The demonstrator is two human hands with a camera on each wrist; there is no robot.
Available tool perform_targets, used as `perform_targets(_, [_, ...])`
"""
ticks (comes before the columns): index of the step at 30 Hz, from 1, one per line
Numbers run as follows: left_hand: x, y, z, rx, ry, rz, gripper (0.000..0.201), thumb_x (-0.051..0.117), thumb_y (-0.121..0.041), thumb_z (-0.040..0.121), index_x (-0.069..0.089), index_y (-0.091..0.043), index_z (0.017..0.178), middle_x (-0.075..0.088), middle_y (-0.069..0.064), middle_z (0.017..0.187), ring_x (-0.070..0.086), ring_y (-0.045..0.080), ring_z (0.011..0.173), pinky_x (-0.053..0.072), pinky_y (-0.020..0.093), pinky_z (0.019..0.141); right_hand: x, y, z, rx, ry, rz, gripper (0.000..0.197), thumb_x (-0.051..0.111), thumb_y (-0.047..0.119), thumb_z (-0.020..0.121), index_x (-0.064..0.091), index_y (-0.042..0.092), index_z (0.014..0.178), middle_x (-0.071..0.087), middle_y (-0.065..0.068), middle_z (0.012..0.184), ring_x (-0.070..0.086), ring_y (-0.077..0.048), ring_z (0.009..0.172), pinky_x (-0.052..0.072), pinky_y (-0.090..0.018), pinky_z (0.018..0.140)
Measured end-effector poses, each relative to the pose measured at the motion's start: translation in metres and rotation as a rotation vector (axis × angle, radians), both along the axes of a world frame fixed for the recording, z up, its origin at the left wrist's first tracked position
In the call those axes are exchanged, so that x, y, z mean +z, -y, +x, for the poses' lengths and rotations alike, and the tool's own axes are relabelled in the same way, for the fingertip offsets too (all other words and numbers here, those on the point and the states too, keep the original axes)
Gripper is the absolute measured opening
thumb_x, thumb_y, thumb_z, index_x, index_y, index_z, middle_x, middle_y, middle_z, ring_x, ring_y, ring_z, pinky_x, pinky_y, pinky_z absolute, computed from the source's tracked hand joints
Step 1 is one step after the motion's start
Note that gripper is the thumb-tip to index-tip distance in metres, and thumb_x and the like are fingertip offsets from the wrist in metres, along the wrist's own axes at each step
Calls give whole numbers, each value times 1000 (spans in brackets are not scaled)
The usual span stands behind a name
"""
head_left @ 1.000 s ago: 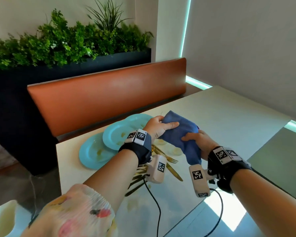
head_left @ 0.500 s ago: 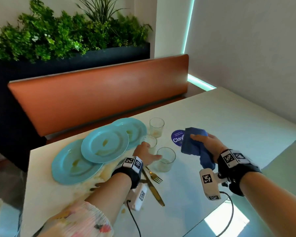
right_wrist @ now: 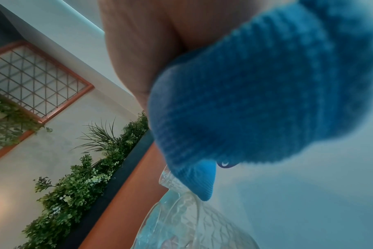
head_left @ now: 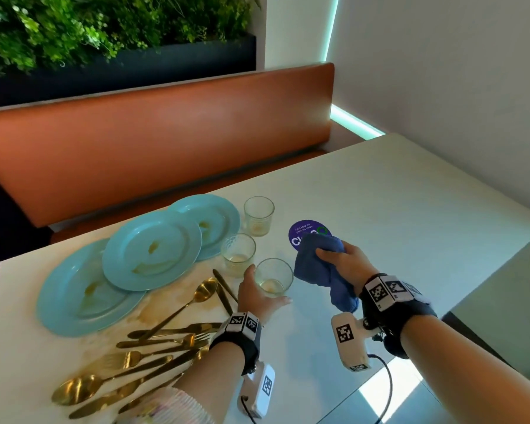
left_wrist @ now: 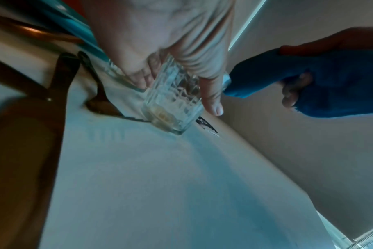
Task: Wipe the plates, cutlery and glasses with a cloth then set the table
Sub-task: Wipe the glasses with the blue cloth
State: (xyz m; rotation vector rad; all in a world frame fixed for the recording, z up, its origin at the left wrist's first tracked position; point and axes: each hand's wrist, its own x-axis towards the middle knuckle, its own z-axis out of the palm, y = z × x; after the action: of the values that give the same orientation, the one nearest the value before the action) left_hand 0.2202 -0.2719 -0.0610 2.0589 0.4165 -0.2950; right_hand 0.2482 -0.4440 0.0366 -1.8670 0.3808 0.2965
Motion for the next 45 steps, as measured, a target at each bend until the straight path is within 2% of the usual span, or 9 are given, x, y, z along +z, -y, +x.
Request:
perform_targets(10, [13, 13, 0, -157, 215, 86, 97, 70, -49, 41, 46, -17, 129, 47, -2, 122, 41, 19, 119, 19, 11, 88, 20, 18, -4, 30, 106, 14, 20, 61, 13, 87, 60, 12, 107, 65, -2, 85, 61, -23, 87, 51, -34, 79])
perform_targets(18, [58, 22, -1, -159, 454, -135, 73, 78, -18, 48, 43, -32, 110, 57, -14, 102, 58, 4, 95, 41, 5, 80, 44, -22, -44, 669, 687, -803, 31, 42, 26, 78, 69, 12, 88, 70, -2, 76, 65, -24, 69, 52, -26, 57])
perform_targets(21, [65, 14, -5, -175, 426, -108, 67, 82, -4, 54, 50, -18, 111, 56, -7, 89, 56, 13, 85, 44, 19, 76, 56, -32, -54, 860, 486, -818, 28, 44, 19, 85, 59, 6, 106, 63, -9, 101, 56, -26, 90, 45, -31, 77])
perform_targets(25, [78, -3, -16, -420, 373, -179, 81, 89, -23, 44, 49, -20, 115, 61, -3, 108, 58, 18, 103, 48, 28, 90, 71, -43, -65, 1038, 225, -901, 16, 58, 13, 78, 42, 13, 81, 47, -4, 77, 47, -24, 76, 39, -28, 65])
perform_targets(30, [96, -14, -45, -561, 640, 155, 92, 87, -21, 55, 43, -13, 136, 52, 3, 127, 43, 12, 120, 32, 14, 98, 72, -70, -79, 1152, -6, -1101, 7, 54, 11, 87, 52, 6, 81, 47, -8, 81, 43, -20, 84, 36, -25, 64])
perform_targets(36, [97, -44, -65, -618, 788, 310, 83, 82, -34, 49, 47, -13, 122, 64, 7, 107, 56, 19, 100, 47, 31, 92, 74, -93, -100, 756, -123, -304, 28, 59, -12, 75, 54, 14, 65, 54, -4, 73, 52, -16, 71, 43, -21, 62])
perform_targets(39, [112, -56, -73, -691, 698, 328, 94, 88, -26, 49, 46, -13, 133, 57, 5, 125, 51, 20, 117, 41, 27, 100, 73, -105, -117, 1011, -31, -789, 20, 59, 0, 81, 47, 14, 72, 50, -3, 80, 48, -19, 83, 40, -22, 60])
perform_targets(42, [117, -62, -81, -760, 557, 296, 91, 82, -20, 59, 38, -21, 139, 48, -1, 134, 41, 14, 124, 32, 17, 96, 70, -112, -132, 1332, 118, -1295, 20, 51, 6, 90, 55, 5, 109, 54, -14, 114, 49, -27, 110, 40, -28, 89])
perform_targets(45, [120, -69, -90, -800, 604, 342, 87, 82, -19, 58, 43, -17, 136, 51, 3, 130, 44, 18, 120, 36, 24, 100, 67, -118, -139, 1253, 122, -1193, 38, 53, 3, 88, 52, -1, 125, 54, -15, 125, 51, -29, 116, 39, -31, 94])
